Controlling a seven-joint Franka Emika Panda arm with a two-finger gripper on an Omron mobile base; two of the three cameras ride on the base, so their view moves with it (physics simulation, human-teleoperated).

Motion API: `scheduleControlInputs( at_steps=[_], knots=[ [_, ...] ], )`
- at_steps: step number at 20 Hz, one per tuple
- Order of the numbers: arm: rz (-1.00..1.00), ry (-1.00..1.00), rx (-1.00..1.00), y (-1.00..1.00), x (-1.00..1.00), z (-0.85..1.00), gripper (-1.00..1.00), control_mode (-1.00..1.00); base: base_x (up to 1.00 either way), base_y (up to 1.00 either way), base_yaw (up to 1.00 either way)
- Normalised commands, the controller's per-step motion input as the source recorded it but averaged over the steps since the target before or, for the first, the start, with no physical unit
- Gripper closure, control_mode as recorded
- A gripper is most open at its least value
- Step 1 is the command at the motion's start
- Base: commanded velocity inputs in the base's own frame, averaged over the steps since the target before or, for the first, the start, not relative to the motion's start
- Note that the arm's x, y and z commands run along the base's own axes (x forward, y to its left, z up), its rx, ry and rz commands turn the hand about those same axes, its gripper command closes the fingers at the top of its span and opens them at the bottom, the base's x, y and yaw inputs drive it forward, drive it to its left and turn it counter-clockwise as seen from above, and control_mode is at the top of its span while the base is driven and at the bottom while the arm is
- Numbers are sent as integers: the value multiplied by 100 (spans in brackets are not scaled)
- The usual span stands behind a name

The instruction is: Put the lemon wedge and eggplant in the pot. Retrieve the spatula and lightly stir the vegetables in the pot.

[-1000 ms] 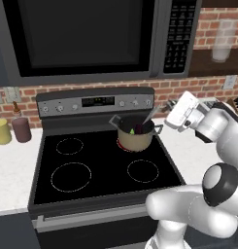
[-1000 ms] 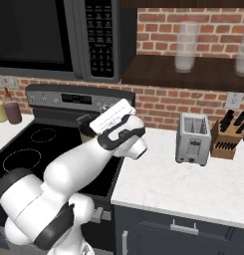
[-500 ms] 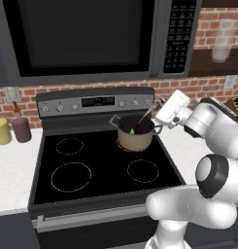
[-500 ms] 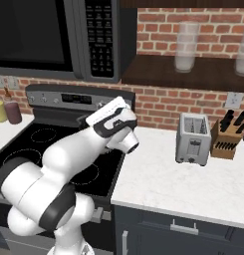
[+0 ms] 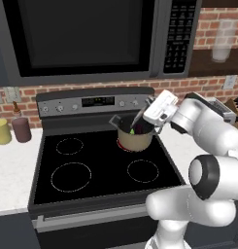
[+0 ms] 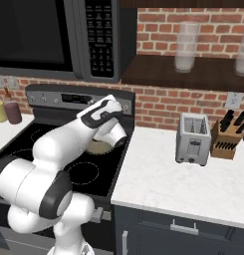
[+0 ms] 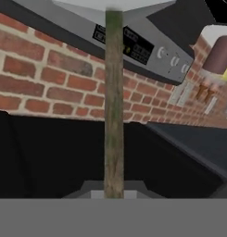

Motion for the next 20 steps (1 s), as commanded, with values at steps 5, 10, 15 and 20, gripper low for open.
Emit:
scheduleControlInputs(
  at_steps=[5, 10, 15, 20],
  knots=[
    [-3, 9, -3, 19, 40, 0, 100, -100, 0, 0, 0],
    [-3, 11, -8, 17, 37, -16, 100, -100, 0, 0, 0],
    [-3, 7, -10, 10, 28, -18, 100, -100, 0, 0, 0],
    [-1, 4, -7, 4, 25, -19, 100, -100, 0, 0, 0]
  ],
)
